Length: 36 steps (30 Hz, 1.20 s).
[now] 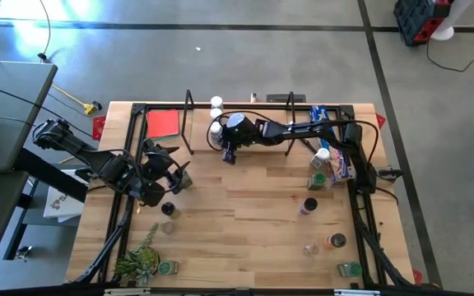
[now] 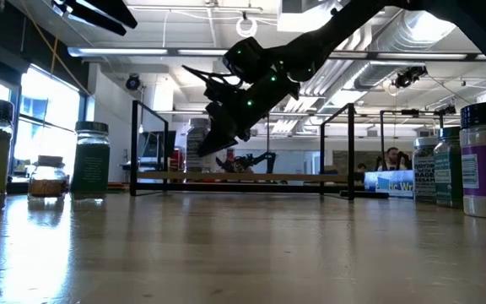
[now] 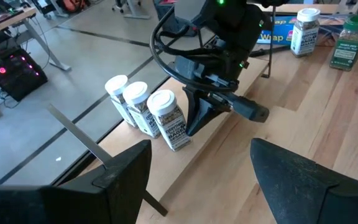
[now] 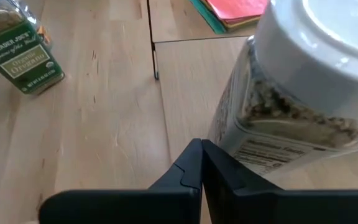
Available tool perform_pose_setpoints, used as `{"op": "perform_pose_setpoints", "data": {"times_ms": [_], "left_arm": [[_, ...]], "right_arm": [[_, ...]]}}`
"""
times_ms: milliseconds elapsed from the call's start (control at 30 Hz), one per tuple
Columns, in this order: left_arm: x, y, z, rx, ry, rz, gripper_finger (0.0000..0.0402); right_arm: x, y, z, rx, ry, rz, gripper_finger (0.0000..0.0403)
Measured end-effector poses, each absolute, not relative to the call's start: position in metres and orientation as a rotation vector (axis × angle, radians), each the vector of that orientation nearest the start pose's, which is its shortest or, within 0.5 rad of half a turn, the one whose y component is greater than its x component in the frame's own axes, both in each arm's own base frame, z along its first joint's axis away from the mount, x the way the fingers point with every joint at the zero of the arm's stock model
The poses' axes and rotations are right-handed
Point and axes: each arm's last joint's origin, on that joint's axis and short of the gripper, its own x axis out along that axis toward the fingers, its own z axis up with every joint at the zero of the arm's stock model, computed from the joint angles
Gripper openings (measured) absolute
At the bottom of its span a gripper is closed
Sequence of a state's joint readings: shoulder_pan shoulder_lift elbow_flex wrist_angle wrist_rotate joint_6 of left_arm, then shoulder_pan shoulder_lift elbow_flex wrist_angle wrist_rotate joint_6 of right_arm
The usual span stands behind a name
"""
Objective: Shelf spices
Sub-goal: Put the bottom white seasoning bottle on the shelf aligned with the other white seasoning bottle
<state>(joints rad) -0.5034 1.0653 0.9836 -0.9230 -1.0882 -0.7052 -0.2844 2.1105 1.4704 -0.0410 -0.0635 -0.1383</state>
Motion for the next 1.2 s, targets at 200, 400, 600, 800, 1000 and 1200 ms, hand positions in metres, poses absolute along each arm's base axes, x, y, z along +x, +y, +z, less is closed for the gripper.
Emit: {"op": "perform_pose_setpoints", "data": {"times_ms": [200,400,600,800,1000,1200], "left_arm": [[0.1743,-0.0667,0.3058,0.068,0.472,0.730,0.0268],[0.1742,-0.0667,0.3058,0.068,0.473,0.730,0.0268],[0.1742,-0.0667,0.3058,0.067,0.472,0.730,0.0268],[0.1742,-0.0667,0.3058,0.067,0.472,0.730,0.0268],[0.1742,-0.0667,0.3058,0.067,0.472,0.730,0.0268],[0.1742,-0.0667,0.3058,0.066,0.472,0.730,0.0268]], "right_arm": [[0.4438,-0.1298,0.1701,-0.013,0.696,-0.173,0.0000],[0.4429,-0.1310,0.1694,-0.025,0.712,-0.220,0.0000],[0.4426,-0.1313,0.1692,-0.027,0.715,-0.226,0.0000],[0.4424,-0.1318,0.1691,-0.034,0.720,-0.247,0.0000],[0.4417,-0.1320,0.1685,-0.035,0.730,-0.254,0.0000],[0.4412,-0.1324,0.1684,-0.044,0.738,-0.279,0.0000]]}}
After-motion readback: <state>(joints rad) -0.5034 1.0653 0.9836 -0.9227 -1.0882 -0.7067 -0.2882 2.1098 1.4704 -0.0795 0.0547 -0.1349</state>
